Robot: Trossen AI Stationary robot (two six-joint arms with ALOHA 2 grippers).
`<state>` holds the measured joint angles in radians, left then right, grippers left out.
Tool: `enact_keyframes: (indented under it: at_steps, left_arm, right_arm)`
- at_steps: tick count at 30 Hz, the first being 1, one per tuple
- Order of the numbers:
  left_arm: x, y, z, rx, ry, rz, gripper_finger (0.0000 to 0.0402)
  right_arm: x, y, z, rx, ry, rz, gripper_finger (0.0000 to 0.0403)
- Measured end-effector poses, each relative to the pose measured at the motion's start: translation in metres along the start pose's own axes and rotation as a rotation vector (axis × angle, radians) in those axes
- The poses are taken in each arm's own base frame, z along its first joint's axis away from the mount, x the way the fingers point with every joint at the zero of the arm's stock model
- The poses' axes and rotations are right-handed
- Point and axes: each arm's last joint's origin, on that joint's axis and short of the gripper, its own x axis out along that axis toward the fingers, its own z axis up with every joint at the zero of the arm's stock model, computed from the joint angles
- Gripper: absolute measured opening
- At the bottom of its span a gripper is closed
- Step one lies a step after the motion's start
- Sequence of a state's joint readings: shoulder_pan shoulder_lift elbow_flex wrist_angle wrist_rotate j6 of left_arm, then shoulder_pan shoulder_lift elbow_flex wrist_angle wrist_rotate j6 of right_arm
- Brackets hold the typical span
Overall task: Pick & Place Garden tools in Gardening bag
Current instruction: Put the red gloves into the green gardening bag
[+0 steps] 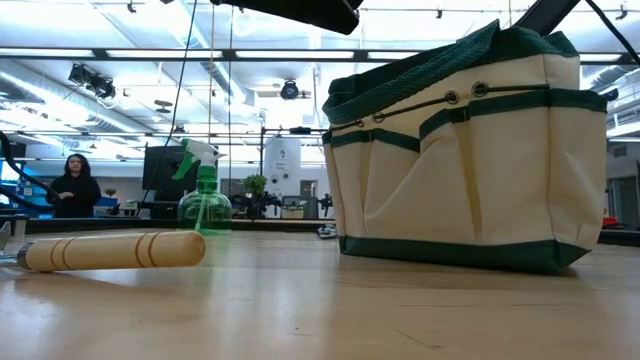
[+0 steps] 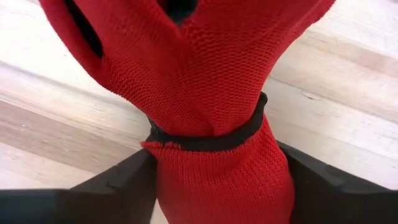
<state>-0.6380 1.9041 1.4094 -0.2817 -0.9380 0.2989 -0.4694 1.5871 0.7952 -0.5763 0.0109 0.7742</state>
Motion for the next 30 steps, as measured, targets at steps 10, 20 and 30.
enact_keyframes:
  at_steps: [10,20,30]
  left_arm:
    - [0.0,0.0,0.0,0.0,0.0,0.0,0.0238]
    - [0.0,0.0,0.0,-0.007,0.0,0.0,0.0238]
    - [0.0,0.0,0.0,-0.008,0.0,0.0,0.0238]
  right_arm:
    - [0.0,0.0,0.0,-0.02,-0.01,-0.001,0.0084]
    - [-0.001,0.003,0.005,-0.089,-0.068,0.011,0.0052]
    - [-0.038,0.007,0.003,-0.141,-0.194,0.11,0.0052]
